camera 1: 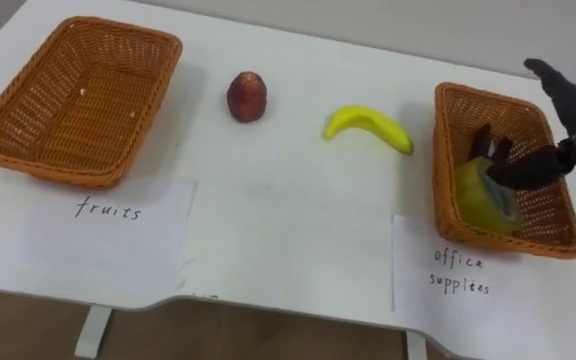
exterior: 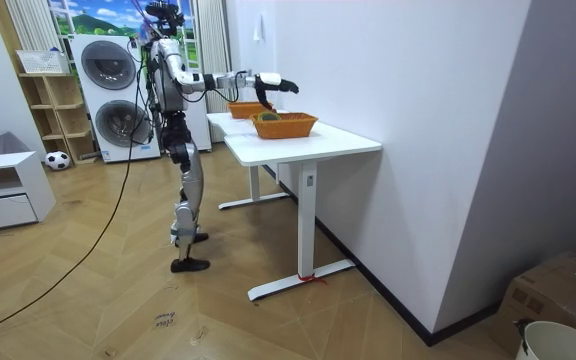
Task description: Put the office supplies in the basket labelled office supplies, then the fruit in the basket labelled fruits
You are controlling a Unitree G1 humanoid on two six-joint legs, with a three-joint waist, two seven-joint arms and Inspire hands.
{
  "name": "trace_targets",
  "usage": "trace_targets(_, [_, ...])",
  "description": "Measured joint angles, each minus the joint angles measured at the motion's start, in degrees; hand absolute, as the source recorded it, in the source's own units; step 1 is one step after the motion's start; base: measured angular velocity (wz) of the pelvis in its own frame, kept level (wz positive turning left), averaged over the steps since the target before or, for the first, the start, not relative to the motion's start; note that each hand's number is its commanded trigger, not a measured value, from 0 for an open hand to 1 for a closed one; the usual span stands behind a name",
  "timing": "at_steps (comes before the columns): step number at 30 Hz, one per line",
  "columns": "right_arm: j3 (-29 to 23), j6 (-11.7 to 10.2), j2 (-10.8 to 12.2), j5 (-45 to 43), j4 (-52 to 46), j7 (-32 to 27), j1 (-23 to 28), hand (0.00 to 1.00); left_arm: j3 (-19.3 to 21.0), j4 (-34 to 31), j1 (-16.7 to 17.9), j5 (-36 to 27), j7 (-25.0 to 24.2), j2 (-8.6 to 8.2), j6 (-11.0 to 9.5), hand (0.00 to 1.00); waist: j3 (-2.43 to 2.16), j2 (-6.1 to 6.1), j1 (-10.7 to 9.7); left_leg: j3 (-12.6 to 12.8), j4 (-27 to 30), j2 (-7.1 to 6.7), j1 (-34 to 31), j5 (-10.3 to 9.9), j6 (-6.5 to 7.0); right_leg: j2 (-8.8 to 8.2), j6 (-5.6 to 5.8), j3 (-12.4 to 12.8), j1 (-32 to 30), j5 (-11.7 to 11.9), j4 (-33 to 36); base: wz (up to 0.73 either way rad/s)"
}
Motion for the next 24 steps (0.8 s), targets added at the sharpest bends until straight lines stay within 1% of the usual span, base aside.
trace_targets(6, [-0.9, 0.1, -0.3, 1.4, -1.5, 0.0, -1.2, 0.00, 0.0, 0.4, -0.2, -1.8, 0.6, -0.37, -0.1, 0.00, -0.10, -0.24, -0.3, 0.2, -0.6, -0.01, 1.1, 0.0, -0.02, 0.01, 0.01, 0.0, 0.7, 0.0, 0.0, -0.02])
trace_targets(10, [-1.1, 0.1, -2.2, 1.5, -4.3, 0.0, -1.5, 0.00, 0.0, 0.7, 0.1, -4.3, 1.6, -0.59, 0.0, 0.00, -0.08, -0.27, -0.5, 0.2, -0.7, -0.01, 1.4, 0.0, -0.04, 0.00, 0.01, 0.0, 0.8, 0.0, 0.0, 0.00])
trace_targets(13, [-1.0, 0.2, -2.7, 1.4, -5.6, 0.0, -1.6, 0.00, -0.2, 1.5, -0.1, -5.4, 1.9, -0.62, -0.1, 0.00, 0.03, -0.34, -0.4, 0.3, -0.8, -0.02, 1.6, 0.0, -0.04, -0.02, 0.01, -0.1, 0.9, 0.0, 0.1, 0.00])
trace_targets(14, [-1.0, 0.1, -2.7, 1.4, -6.4, 0.0, -1.7, 0.00, -0.2, 1.7, -0.1, -5.4, 1.9, -0.62, -0.1, 0.00, 0.18, -0.38, -0.5, 0.3, -1.0, -0.02, 1.7, 0.0, -0.04, -0.02, 0.01, -0.1, 0.9, 0.0, 0.0, 0.00])
trace_targets(16, [-1.0, 0.0, -2.7, 1.3, -6.5, 0.0, -2.5, 0.00, -0.2, 1.8, 0.0, -5.4, 1.9, -0.61, -0.1, 0.00, 0.34, -0.45, -0.5, 0.4, -1.1, -0.02, 1.8, 0.0, -0.04, -0.02, 0.01, -0.1, 0.9, 0.0, 0.0, 0.00])
trace_targets(18, [-1.1, 0.0, -2.8, 1.4, -7.1, 0.0, -2.7, 0.00, -0.2, 1.8, 0.0, -5.4, 1.9, -0.58, -0.1, 0.00, 0.36, -0.61, -0.6, 0.4, -1.3, -0.02, 1.8, 0.0, -0.04, -0.02, 0.01, -0.3, 0.9, 0.0, 0.0, 0.00])
trace_targets(21, [-1.1, -0.1, -3.9, 1.4, -8.7, 0.0, -2.7, 0.00, -0.1, 1.6, 0.1, -5.4, 1.9, -0.58, -0.2, 0.00, 0.36, -0.75, -0.7, 0.4, -1.6, -0.02, 1.8, 0.0, -0.04, -0.03, 0.01, -0.4, 0.8, 0.0, 0.0, 0.00])
trace_targets(23, [-1.1, -0.3, -5.1, 1.4, -10.4, 0.0, -2.7, 0.00, 0.2, 1.7, 0.0, -5.6, 1.9, -0.53, -0.6, 0.00, 0.32, -0.85, -0.3, 0.4, -1.6, -0.03, 2.0, 0.0, -0.04, -0.02, 0.02, -0.2, 0.9, 0.0, 0.0, 0.00])
trace_targets(24, [-1.1, -0.6, -5.1, 1.3, -10.7, 0.0, -2.8, 0.00, 0.2, 1.8, 0.0, -5.6, 1.9, -0.52, -0.7, 0.00, 0.30, -0.87, -0.2, 0.4, -1.6, -0.03, 2.1, 0.0, -0.04, -0.02, 0.02, -0.1, 1.0, 0.0, 0.0, 0.00])
